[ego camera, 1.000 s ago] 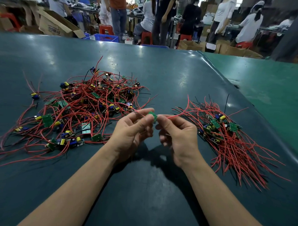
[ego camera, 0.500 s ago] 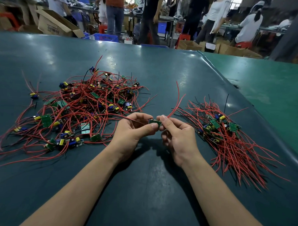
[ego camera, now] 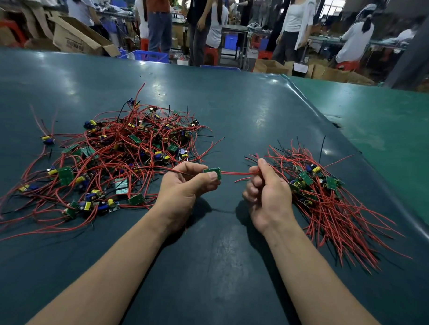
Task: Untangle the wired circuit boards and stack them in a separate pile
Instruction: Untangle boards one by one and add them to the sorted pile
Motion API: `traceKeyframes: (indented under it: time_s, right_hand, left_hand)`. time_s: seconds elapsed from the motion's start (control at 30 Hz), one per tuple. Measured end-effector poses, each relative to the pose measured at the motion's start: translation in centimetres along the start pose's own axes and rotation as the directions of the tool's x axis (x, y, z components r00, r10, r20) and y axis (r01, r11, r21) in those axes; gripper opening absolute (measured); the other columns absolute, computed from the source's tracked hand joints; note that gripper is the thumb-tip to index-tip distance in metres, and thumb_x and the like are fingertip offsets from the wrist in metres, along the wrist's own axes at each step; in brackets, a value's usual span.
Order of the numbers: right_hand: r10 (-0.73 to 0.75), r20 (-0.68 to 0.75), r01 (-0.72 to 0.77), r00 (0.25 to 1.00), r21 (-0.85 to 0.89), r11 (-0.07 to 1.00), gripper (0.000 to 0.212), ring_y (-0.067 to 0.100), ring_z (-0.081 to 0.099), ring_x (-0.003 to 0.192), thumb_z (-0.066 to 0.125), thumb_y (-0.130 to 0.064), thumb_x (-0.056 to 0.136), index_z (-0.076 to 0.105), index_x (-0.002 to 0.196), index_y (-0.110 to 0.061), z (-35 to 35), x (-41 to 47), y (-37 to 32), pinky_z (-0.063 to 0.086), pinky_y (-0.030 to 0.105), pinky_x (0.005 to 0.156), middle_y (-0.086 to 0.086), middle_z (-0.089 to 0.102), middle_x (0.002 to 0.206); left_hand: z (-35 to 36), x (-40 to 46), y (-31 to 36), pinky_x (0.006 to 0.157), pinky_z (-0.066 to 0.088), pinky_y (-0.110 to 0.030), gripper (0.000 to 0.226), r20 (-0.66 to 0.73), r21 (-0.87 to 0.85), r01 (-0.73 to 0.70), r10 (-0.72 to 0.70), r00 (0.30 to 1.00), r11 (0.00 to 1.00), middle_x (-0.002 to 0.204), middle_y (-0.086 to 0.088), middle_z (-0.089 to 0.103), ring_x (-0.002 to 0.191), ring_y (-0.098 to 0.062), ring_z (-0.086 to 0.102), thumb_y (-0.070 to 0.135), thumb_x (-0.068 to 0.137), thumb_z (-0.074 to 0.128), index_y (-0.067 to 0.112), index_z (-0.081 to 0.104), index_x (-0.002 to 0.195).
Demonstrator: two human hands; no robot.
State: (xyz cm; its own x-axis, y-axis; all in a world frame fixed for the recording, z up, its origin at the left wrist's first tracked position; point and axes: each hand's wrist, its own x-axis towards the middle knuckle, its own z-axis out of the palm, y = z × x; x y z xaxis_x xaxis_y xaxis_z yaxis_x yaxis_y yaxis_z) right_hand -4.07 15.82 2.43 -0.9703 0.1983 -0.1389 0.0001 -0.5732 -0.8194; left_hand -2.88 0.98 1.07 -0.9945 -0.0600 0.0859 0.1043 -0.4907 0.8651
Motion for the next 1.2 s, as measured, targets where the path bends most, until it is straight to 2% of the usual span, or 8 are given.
traceKeyframes:
  time_s: [0.1, 0.2, 0.37, 0.53, 0.63, 0.77, 0.97, 1.2]
  right_hand:
    - [-0.013, -0.017, 0.014, 1.000, 0.020, 1.000, 0.037, 0.006, 0.029, 0.034, 0.054, -0.020, 0.099, 0.059, 0.064, -0.010, 0.0, 0.3, 0.0, 0.020, 0.014, 0.036, -0.006, 0.035, 0.045]
    - [-0.112, -0.042, 0.110, 0.993, -0.039, 0.993, 0.026, 0.004, 0.032, 0.036, 0.059, -0.016, 0.096, 0.070, 0.075, -0.008, -0.5, 0.4, -0.2, 0.023, 0.016, 0.035, -0.006, 0.048, 0.051]
    - [-0.268, -0.162, 0.246, 0.950, -0.143, 0.959, 0.026, 0.006, 0.034, 0.036, 0.062, -0.016, 0.096, 0.072, 0.072, -0.013, -0.9, 0.6, -0.4, 0.024, 0.017, 0.037, -0.008, 0.056, 0.054]
    - [-0.582, -0.031, 0.480, 0.813, -0.530, 0.699, 0.013, 0.015, 0.051, 0.041, 0.053, -0.019, 0.100, 0.063, 0.092, -0.016, -1.2, 0.5, -0.1, 0.043, 0.028, 0.043, -0.005, 0.068, 0.067]
    - [-0.520, -0.060, 0.441, 0.852, -0.455, 0.774, 0.011, 0.012, 0.052, 0.036, 0.050, -0.013, 0.101, 0.057, 0.096, -0.019, -1.2, 0.8, -0.2, 0.040, 0.023, 0.034, -0.001, 0.071, 0.071]
    - [-0.405, -0.158, 0.353, 0.900, -0.279, 0.893, 0.012, 0.011, 0.049, 0.033, 0.049, -0.007, 0.100, 0.058, 0.094, -0.013, -1.3, 1.1, -0.3, 0.033, 0.018, 0.032, 0.004, 0.071, 0.065]
    - [-0.339, -0.200, 0.301, 0.919, -0.199, 0.933, 0.010, 0.009, 0.047, 0.031, 0.053, -0.010, 0.100, 0.062, 0.095, -0.011, -1.4, 1.4, -0.3, 0.032, 0.016, 0.032, 0.006, 0.072, 0.064]
    - [-0.390, -0.266, 0.340, 0.882, -0.214, 0.916, 0.017, 0.010, 0.047, 0.032, 0.053, -0.018, 0.100, 0.062, 0.087, -0.012, -1.3, 1.3, -0.3, 0.029, 0.016, 0.032, 0.005, 0.073, 0.068]
  left_hand:
    - [0.0, -0.1, 0.0, 0.068, 0.059, -0.026, 0.027, 0.029, 0.003, 0.007, -0.007, 1.000, 1.000, 0.070, -0.008, 0.072, 0.066, -0.020, 0.071, 0.007, 0.059, 0.074, 0.007, 0.057, 0.079]
    - [-0.2, 0.0, 0.3, 0.069, 0.059, -0.026, 0.026, 0.015, -0.002, 0.016, -0.016, 1.000, 1.000, 0.070, -0.008, 0.072, 0.067, -0.021, 0.071, 0.005, 0.060, 0.073, 0.006, 0.056, 0.079]
    - [-0.1, -0.2, 0.4, 0.065, 0.058, -0.025, 0.026, 0.045, 0.002, 0.022, -0.022, 0.999, 1.000, 0.067, -0.006, 0.070, 0.064, -0.020, 0.070, 0.003, 0.060, 0.073, 0.007, 0.054, 0.078]
    - [-0.2, -0.2, 0.6, 0.063, 0.057, -0.026, 0.023, 0.053, 0.001, 0.021, -0.021, 0.998, 1.000, 0.065, -0.005, 0.069, 0.062, -0.020, 0.070, 0.002, 0.063, 0.070, 0.007, 0.052, 0.077]
    - [-0.1, -0.4, 0.5, 0.065, 0.058, -0.027, 0.023, 0.069, 0.031, 0.025, -0.027, 0.997, 0.999, 0.065, -0.006, 0.070, 0.063, -0.021, 0.070, 0.001, 0.063, 0.069, 0.007, 0.052, 0.078]
    - [0.0, -0.5, 0.5, 0.067, 0.058, -0.028, 0.024, 0.080, 0.070, 0.027, -0.033, 0.996, 0.997, 0.068, -0.008, 0.071, 0.065, -0.023, 0.071, 0.002, 0.063, 0.071, 0.006, 0.054, 0.079]
    - [0.0, -0.7, 0.6, 0.067, 0.058, -0.027, 0.024, 0.096, 0.104, 0.034, -0.044, 0.994, 0.994, 0.070, -0.011, 0.071, 0.067, -0.024, 0.071, 0.003, 0.062, 0.073, 0.006, 0.055, 0.078]
    - [0.1, -0.7, 0.6, 0.067, 0.058, -0.027, 0.025, 0.093, 0.100, 0.030, -0.039, 0.995, 0.994, 0.070, -0.011, 0.072, 0.068, -0.025, 0.071, 0.003, 0.062, 0.073, 0.004, 0.055, 0.080]
